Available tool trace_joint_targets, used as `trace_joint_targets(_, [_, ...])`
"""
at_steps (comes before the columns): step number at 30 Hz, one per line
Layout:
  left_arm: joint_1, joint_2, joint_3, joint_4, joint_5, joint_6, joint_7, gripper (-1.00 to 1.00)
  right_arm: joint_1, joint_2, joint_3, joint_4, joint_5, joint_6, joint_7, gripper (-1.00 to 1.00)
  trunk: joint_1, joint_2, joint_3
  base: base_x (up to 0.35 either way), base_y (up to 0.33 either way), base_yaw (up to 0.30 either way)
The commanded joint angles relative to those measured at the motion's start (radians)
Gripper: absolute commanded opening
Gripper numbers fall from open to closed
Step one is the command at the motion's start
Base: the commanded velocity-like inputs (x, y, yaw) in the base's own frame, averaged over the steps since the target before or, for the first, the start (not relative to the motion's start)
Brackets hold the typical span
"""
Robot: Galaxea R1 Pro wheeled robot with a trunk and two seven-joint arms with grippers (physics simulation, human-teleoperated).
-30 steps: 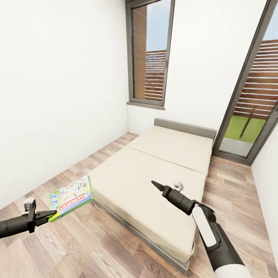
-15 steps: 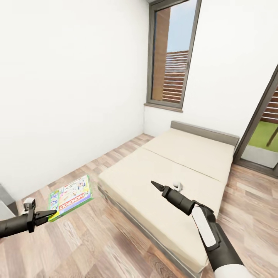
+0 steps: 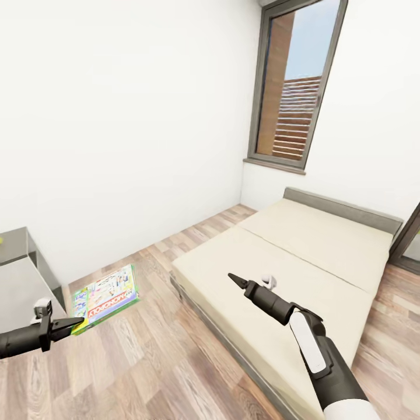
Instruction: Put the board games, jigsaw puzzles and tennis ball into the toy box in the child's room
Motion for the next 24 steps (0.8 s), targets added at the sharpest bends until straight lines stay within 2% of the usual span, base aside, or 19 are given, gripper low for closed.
trace_joint_targets(1, [-0.001, 0.0, 0.001, 0.0, 0.001, 0.01, -0.004, -1.0, -0.001, 0.001, -0.002, -0.001, -0.006, 0.007, 0.001, 1.0, -0.004, 0.006, 0.002, 0.0, 0.0, 0.288])
trace_joint_targets(24, [-0.001, -0.006, -0.002, 0.0, 0.001, 0.01, -0.004, -1.0, 0.0, 0.0, -0.002, -0.001, -0.006, 0.007, -0.001, 1.0, -0.092, 0.167, 0.083, 0.0, 0.0, 0.288])
